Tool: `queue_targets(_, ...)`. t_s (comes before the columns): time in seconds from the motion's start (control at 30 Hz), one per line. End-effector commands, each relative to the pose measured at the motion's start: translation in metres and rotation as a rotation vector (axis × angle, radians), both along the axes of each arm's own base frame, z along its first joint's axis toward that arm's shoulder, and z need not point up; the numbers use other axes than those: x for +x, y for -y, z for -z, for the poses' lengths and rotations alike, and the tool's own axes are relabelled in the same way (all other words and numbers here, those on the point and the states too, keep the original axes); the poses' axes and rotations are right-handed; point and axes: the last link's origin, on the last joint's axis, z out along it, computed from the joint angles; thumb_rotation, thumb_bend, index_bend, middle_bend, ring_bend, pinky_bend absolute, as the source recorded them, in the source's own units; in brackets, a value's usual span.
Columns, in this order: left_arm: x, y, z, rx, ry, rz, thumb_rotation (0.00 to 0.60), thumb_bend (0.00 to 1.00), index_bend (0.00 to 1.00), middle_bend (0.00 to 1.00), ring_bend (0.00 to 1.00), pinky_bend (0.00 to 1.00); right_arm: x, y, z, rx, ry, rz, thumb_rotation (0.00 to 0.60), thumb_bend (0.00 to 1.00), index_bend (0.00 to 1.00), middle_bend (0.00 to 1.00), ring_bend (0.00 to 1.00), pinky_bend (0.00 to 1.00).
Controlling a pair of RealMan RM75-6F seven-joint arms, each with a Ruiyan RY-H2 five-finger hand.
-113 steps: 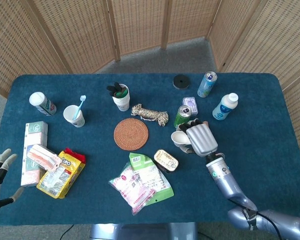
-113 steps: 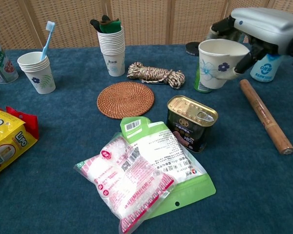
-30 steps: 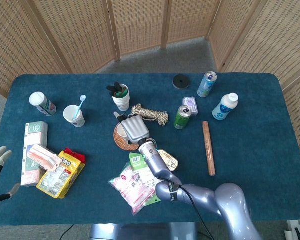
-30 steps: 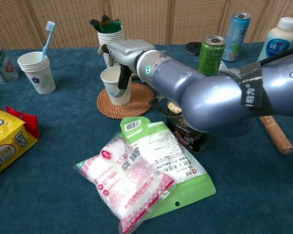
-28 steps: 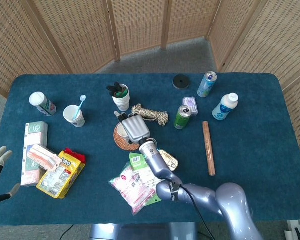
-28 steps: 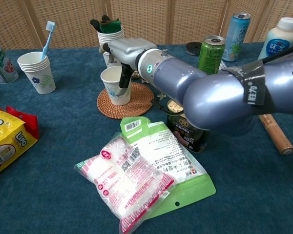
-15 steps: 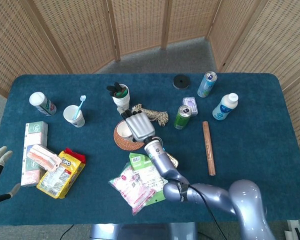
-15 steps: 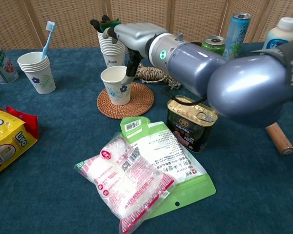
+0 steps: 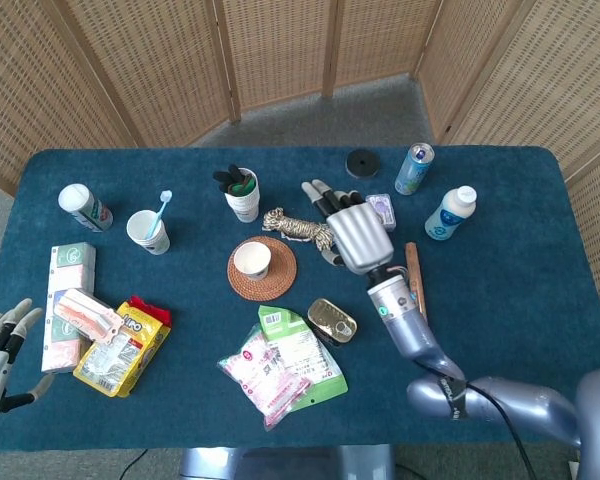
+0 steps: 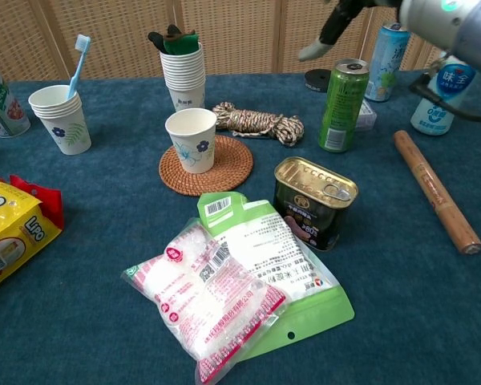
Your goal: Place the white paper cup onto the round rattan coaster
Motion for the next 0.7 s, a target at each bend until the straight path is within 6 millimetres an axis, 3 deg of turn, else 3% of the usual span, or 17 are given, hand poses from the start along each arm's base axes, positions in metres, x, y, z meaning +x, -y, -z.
queue_targets(0.03, 0.001, 0.000, 0.001, -0.002, 0.000, 0.003, 0.600, 0.32, 0.00, 0.00, 0.00, 0.00, -0.035, -0.010, -0.030, -0.036, 0.050, -0.005, 0.600, 0.01, 0.07, 0.14, 0.28, 0.35)
queue_targets(0.33, 0.003, 0.002, 0.004, -0.017, -0.004, 0.014, 0.600, 0.32, 0.00, 0.00, 0.00, 0.00, -0.110, -0.032, -0.080, -0.028, 0.046, 0.043, 0.600, 0.01, 0.07, 0.13, 0.24, 0.34)
queue_targets(0.7, 0.007, 0.000, 0.012, -0.039, -0.020, 0.037, 0.600, 0.32, 0.00, 0.00, 0.00, 0.00, -0.203, -0.071, -0.101, -0.120, -0.057, 0.168, 0.600, 0.00, 0.07, 0.12, 0.20, 0.34)
